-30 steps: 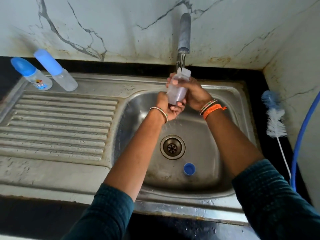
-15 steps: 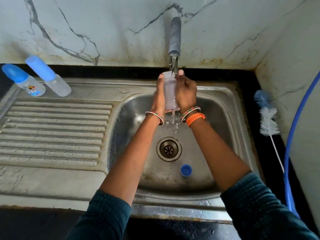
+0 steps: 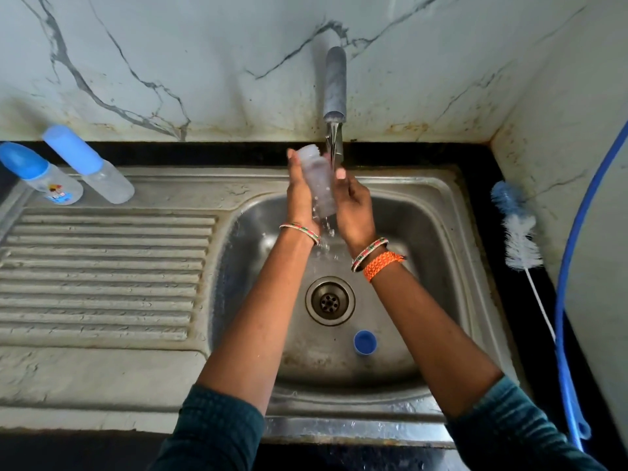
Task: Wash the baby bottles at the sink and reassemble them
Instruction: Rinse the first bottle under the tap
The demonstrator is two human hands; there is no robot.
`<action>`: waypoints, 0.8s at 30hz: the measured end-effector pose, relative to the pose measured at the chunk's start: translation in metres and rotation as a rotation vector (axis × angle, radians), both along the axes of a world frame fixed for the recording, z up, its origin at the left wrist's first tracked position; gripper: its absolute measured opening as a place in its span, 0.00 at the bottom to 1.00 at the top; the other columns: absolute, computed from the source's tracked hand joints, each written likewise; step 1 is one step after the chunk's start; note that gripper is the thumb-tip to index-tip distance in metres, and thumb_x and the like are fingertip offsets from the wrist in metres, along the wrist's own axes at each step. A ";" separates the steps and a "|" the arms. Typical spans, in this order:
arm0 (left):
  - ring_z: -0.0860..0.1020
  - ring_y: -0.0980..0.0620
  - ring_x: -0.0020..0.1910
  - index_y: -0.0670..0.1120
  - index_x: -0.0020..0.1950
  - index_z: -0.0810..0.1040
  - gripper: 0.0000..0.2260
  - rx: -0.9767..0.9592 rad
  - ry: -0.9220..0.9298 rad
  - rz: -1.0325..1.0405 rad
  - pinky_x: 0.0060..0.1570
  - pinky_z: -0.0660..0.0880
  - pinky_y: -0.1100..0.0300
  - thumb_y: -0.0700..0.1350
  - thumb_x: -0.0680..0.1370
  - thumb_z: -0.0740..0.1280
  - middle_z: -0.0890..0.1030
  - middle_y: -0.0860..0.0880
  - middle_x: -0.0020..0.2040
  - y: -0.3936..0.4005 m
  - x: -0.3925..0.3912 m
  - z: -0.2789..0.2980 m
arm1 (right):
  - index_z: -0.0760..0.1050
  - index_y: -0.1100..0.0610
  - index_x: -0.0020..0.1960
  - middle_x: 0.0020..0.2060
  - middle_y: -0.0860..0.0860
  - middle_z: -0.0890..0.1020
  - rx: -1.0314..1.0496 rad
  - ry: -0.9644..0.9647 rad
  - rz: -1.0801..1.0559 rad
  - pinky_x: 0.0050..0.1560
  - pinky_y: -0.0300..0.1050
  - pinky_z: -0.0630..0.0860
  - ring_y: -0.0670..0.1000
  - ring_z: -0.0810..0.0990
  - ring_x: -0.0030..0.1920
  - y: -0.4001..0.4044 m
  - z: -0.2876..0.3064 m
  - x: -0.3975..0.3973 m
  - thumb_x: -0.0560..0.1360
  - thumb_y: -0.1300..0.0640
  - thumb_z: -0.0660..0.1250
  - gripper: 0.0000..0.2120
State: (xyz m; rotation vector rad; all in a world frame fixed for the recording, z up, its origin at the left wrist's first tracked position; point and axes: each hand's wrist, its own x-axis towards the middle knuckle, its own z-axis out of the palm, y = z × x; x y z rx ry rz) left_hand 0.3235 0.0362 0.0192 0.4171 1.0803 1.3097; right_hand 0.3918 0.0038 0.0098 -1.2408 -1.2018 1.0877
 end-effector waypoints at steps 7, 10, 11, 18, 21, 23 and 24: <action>0.77 0.41 0.57 0.42 0.60 0.74 0.24 0.124 0.006 0.014 0.63 0.70 0.39 0.60 0.81 0.52 0.78 0.40 0.57 0.017 -0.011 0.012 | 0.41 0.67 0.76 0.76 0.61 0.52 0.265 -0.706 0.189 0.74 0.48 0.57 0.57 0.53 0.76 -0.020 -0.022 0.018 0.70 0.73 0.58 0.40; 0.77 0.43 0.53 0.41 0.62 0.71 0.16 0.124 0.005 0.072 0.59 0.74 0.42 0.51 0.81 0.59 0.78 0.41 0.53 0.006 -0.011 0.005 | 0.53 0.63 0.76 0.67 0.58 0.71 -0.057 0.080 0.250 0.64 0.45 0.71 0.54 0.72 0.65 -0.015 -0.001 0.009 0.74 0.72 0.62 0.33; 0.77 0.46 0.47 0.42 0.57 0.72 0.11 0.143 0.010 0.094 0.53 0.76 0.46 0.48 0.80 0.61 0.77 0.44 0.47 0.002 -0.011 0.001 | 0.62 0.62 0.71 0.62 0.58 0.76 -0.166 0.359 0.243 0.61 0.46 0.73 0.54 0.76 0.61 -0.012 0.002 0.007 0.76 0.69 0.61 0.24; 0.77 0.55 0.42 0.47 0.48 0.74 0.10 0.395 0.230 0.098 0.51 0.73 0.54 0.32 0.75 0.67 0.79 0.49 0.44 -0.006 -0.011 0.001 | 0.74 0.67 0.54 0.39 0.59 0.82 -0.543 0.802 -0.004 0.44 0.47 0.81 0.54 0.82 0.38 -0.001 -0.003 0.017 0.76 0.72 0.61 0.08; 0.78 0.56 0.42 0.48 0.48 0.74 0.10 0.362 0.200 0.140 0.48 0.75 0.56 0.33 0.75 0.67 0.79 0.51 0.43 -0.009 -0.010 0.000 | 0.77 0.64 0.47 0.36 0.57 0.83 -0.560 0.765 -0.042 0.47 0.50 0.82 0.52 0.83 0.35 0.000 -0.006 0.017 0.75 0.69 0.65 0.04; 0.78 0.55 0.44 0.48 0.49 0.74 0.09 0.329 0.154 0.133 0.50 0.74 0.54 0.34 0.76 0.66 0.78 0.50 0.44 -0.012 -0.009 -0.003 | 0.75 0.63 0.53 0.45 0.59 0.81 -0.559 0.814 0.049 0.55 0.50 0.77 0.53 0.81 0.43 0.000 -0.006 0.019 0.77 0.67 0.61 0.07; 0.77 0.54 0.45 0.48 0.49 0.74 0.08 0.306 0.107 0.124 0.51 0.75 0.53 0.35 0.76 0.66 0.78 0.49 0.46 -0.014 -0.008 -0.006 | 0.72 0.64 0.57 0.48 0.59 0.79 -0.552 0.869 0.120 0.59 0.50 0.74 0.54 0.79 0.47 0.000 -0.005 0.019 0.79 0.66 0.59 0.08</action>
